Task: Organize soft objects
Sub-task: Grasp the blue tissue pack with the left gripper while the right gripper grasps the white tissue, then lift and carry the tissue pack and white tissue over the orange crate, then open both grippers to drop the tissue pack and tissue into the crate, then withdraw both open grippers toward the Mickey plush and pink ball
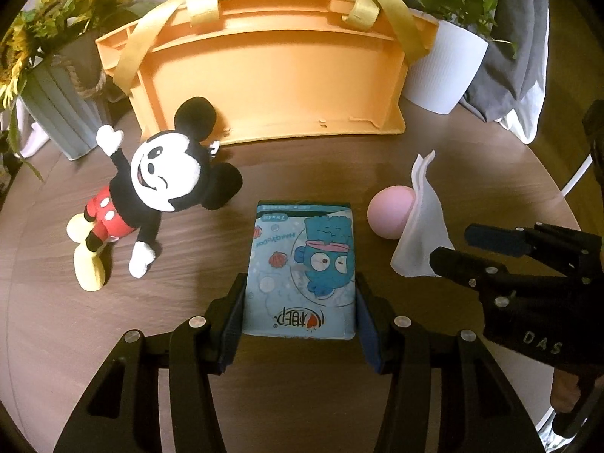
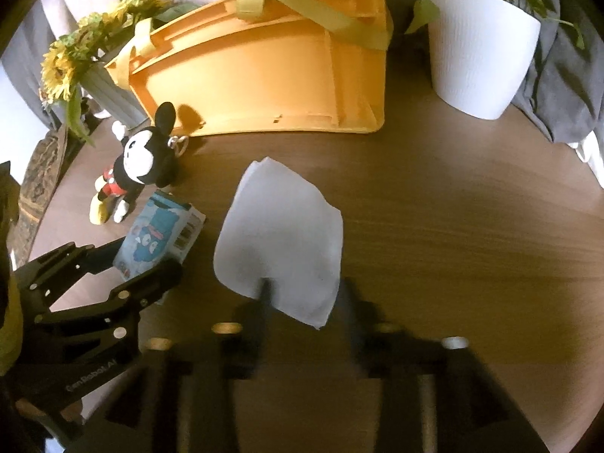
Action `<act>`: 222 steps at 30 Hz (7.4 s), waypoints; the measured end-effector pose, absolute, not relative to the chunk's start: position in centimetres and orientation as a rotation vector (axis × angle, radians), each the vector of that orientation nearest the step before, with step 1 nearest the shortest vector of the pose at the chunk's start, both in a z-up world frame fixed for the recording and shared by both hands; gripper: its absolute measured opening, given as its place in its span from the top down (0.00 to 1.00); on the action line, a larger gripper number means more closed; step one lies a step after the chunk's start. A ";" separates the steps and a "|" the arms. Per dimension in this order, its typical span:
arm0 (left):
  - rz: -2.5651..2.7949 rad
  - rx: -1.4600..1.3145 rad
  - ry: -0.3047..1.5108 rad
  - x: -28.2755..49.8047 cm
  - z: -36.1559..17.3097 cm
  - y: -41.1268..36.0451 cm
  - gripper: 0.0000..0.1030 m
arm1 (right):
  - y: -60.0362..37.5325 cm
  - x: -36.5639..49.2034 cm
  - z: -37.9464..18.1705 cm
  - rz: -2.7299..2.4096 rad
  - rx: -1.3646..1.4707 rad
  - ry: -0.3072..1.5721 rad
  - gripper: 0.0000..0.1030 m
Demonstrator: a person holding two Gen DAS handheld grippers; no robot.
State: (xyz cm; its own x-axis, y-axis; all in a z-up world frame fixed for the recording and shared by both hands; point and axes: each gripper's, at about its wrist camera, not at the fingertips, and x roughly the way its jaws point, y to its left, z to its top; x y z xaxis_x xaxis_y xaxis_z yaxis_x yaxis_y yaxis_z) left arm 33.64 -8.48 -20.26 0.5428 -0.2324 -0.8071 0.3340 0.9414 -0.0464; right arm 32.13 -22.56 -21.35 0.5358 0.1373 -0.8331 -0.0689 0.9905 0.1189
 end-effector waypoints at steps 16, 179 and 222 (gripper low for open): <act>-0.307 0.098 0.954 33.7 -20.5 -7.3 0.50 | -21.5 33.8 -22.4 0.148 0.024 1.009 0.47; -0.323 0.105 0.579 45.4 -3.0 -4.6 0.31 | -20.7 42.5 -5.6 -0.054 0.159 0.654 0.52; -0.327 0.242 0.537 36.4 -8.5 0.9 0.19 | -16.3 31.5 -10.9 -0.312 0.274 0.636 0.46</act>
